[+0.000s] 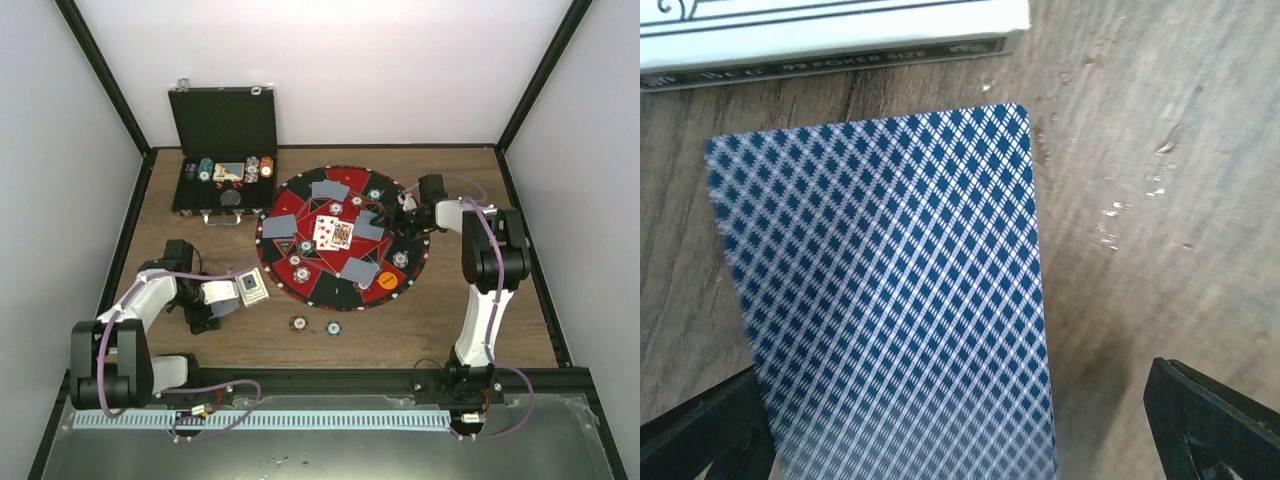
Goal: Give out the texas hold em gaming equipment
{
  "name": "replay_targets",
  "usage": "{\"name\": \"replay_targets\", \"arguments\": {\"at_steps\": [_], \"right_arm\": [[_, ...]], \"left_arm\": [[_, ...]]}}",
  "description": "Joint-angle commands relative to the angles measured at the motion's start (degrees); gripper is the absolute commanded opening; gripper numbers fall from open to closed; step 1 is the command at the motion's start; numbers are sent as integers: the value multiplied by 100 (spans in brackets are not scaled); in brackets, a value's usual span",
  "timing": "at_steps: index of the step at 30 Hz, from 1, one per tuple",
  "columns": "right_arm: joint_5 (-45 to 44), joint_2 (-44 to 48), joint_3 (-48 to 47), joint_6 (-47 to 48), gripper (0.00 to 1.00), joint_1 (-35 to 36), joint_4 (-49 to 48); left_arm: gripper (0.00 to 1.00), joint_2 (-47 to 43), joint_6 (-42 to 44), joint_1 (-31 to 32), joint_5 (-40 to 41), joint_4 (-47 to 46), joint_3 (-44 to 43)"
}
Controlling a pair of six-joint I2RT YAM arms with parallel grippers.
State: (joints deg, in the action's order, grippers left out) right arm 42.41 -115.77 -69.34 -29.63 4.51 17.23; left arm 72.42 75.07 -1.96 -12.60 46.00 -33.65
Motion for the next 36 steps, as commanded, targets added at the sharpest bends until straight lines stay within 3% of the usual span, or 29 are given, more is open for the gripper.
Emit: {"name": "replay_targets", "arguments": {"at_steps": [1,8,13,18,22,25,27,31,36], "right_arm": [[-542,376,-324,239,61,-65,604],[-1300,1483,-212,339,99,-65,1087],[-1852,2414,249,333,100,-45,998],[-3276,3752,1375,119,100,-3,47],[-4341,5600,3594,427,100,164,-2449],[-4943,6946,5213,895,100,185,-4347],[-5389,7378,5843,1258,100,190,-5005],[-6095,7346,6335,1600,100,182,-5477],[-6079,6240,6440,1974,100,183,-6757]], "left_arm": [[100,-374,63,-20,-258,770,-329],[100,-880,-293,-22,-741,1463,-1187],[100,-899,-1528,-24,-1409,1049,-1848],[100,-979,-3927,-24,-1968,-1225,-1500],[100,-1287,-5746,-19,-1630,-3844,-411],[100,-1405,-6464,-22,-1191,-5830,598],[100,-1317,-6682,-24,-906,-6973,1150],[100,-764,-6980,-14,-485,-8993,1918],[100,161,-7320,-17,-243,-10698,2296]]}}
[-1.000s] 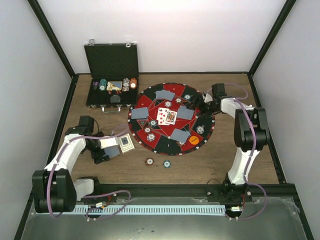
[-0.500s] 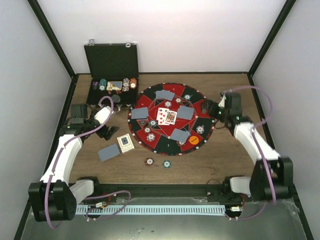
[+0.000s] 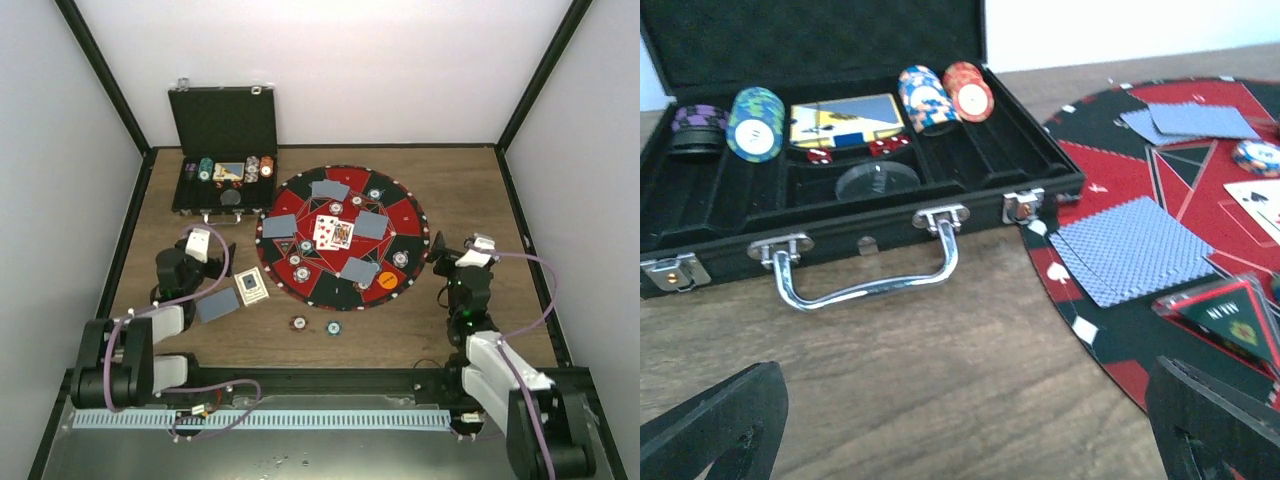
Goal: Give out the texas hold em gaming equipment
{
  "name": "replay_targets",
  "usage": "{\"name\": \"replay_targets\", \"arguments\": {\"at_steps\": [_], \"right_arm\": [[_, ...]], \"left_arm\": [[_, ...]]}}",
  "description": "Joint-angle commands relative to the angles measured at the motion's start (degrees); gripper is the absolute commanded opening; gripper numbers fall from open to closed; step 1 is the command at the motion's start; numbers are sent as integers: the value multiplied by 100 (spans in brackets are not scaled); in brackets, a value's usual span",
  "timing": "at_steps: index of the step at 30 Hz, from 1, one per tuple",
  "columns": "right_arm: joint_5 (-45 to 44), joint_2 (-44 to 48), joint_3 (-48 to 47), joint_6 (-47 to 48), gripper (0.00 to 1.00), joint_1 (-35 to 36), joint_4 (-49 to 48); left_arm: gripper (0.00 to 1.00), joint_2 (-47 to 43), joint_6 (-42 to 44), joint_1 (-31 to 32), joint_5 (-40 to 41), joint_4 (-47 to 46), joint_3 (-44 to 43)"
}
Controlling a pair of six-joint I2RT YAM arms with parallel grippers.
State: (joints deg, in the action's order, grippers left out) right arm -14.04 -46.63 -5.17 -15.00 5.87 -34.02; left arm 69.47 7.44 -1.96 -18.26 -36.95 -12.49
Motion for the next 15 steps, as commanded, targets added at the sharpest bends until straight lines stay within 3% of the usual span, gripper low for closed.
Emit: {"name": "replay_targets", "arguments": {"at_steps": [1,7,15], "right_arm": [[-449,-971,24,580,100,44,-1946],[-612,-2795,-60,1061,100,46,-3905],[146,-4086,-445,1321,100,28,-4550]], "left_arm": [[100,546,-524,-16,273,-2308,77],[100,741,-709,2,485,-2098,-124],[100,47,-782,16,953,-3495,1035]]}}
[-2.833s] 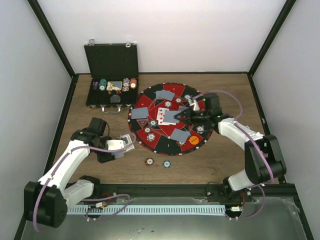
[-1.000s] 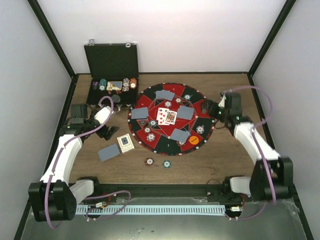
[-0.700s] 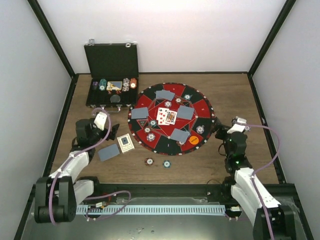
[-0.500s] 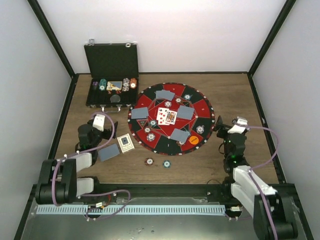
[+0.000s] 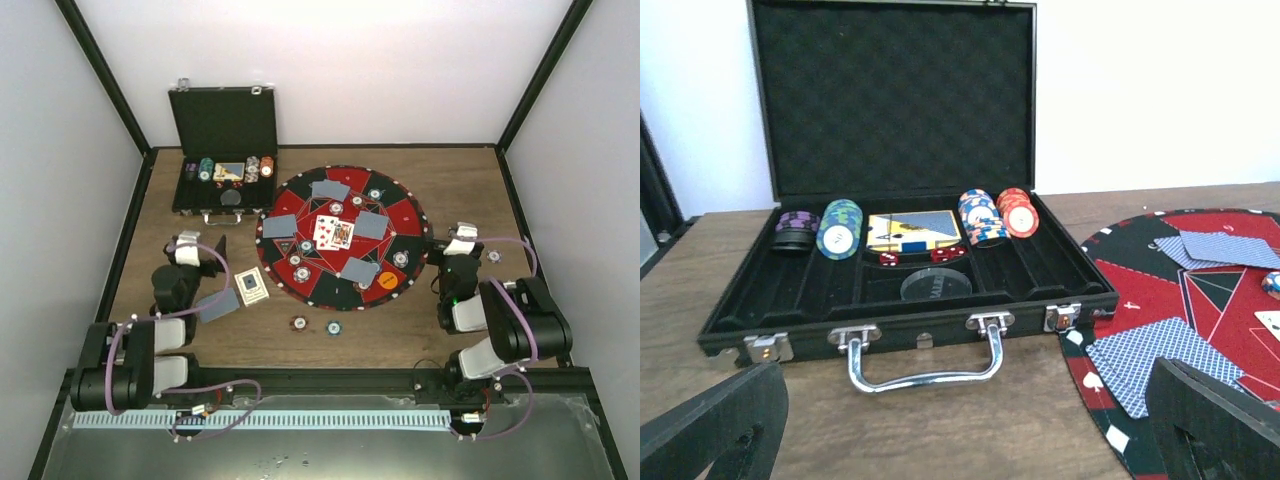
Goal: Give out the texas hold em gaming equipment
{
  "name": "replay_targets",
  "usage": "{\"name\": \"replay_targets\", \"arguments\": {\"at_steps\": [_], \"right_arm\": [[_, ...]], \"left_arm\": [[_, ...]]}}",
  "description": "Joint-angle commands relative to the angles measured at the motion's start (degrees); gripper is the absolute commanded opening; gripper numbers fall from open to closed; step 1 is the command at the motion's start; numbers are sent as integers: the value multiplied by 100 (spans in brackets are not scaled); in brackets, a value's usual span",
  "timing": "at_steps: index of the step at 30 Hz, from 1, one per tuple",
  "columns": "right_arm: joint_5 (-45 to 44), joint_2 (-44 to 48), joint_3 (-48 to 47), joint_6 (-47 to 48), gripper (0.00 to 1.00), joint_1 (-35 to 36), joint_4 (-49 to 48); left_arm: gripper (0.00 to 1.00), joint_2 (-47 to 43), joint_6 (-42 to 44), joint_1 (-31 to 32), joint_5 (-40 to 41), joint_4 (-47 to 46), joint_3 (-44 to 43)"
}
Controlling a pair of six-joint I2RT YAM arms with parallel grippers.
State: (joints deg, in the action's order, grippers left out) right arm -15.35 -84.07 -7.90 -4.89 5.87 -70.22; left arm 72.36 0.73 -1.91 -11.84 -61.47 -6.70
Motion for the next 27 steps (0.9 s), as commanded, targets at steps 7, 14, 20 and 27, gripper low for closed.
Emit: {"name": "replay_targets", "arguments": {"at_steps": [7,14,20,27], "right_arm": [[342,-436,-403,229,100,-34,-577],[568,-467,-516,103,100,-200,-364],[618,-444,-486,100,100,-227,-407],[621,-435,-469,102,100,-227,-422]], "left_arm": [[100,1201,268,28,614,-2698,449],[100,1724,258,121,948,-1171,-706],[100,1643,140,53,980,-562,-923],[100,1702,103,48,1047,-659,-909]]}}
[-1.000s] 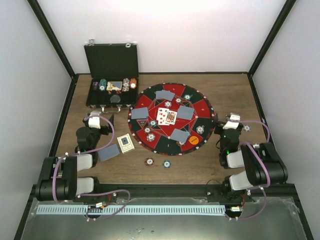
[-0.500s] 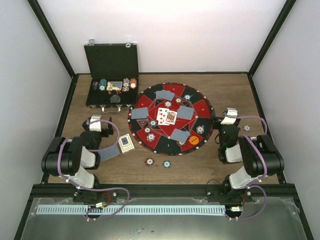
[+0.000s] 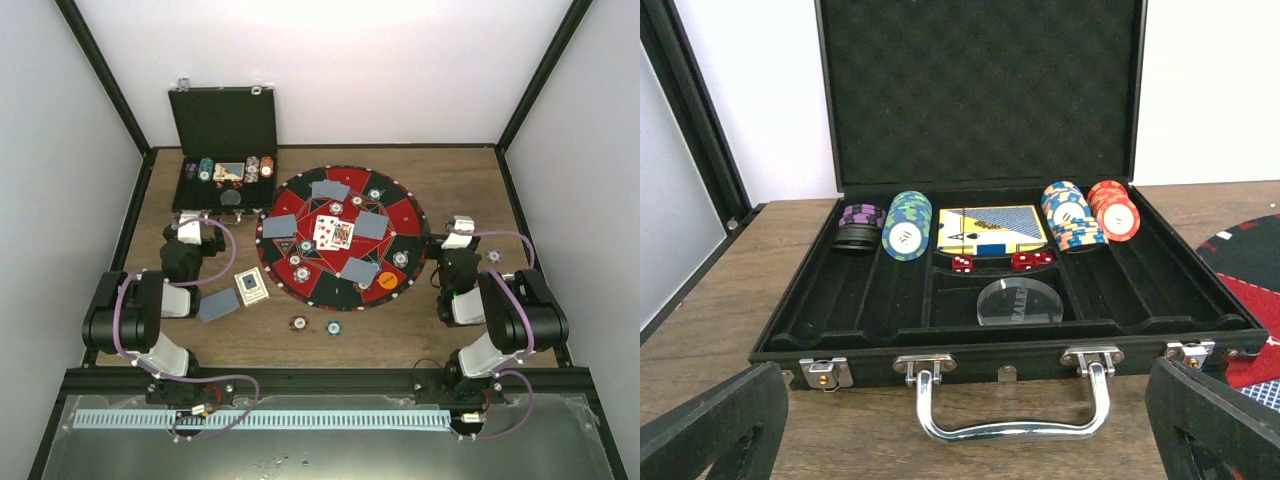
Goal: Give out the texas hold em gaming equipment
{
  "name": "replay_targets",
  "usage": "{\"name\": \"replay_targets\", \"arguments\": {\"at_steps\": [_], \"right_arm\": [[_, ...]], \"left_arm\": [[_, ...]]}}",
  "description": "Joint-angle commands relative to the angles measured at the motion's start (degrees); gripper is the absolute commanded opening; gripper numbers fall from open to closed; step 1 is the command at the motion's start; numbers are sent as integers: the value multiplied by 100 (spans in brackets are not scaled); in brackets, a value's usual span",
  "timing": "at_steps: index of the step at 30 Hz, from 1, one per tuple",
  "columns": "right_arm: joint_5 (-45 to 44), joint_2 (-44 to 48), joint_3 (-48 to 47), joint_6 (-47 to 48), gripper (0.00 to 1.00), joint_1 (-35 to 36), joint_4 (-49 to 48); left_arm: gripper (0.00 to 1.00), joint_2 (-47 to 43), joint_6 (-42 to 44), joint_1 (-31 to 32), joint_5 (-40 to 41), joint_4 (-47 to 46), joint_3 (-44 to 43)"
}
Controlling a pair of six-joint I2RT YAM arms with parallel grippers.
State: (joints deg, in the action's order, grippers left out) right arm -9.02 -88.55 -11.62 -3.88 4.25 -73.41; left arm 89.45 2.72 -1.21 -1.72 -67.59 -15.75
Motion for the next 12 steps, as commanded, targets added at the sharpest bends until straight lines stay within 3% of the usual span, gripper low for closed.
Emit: {"name": "replay_targets", "arguments": {"at_steps": [1,12], "right_arm": [[-12,15,-98,1,100,-65,-100],[-12,14,-96,1,100,-65,-102]], "left_arm": [[100,-25,-96,-21,36,-14,-9],[100,-16,-88,-19,39,-2,-25]]}}
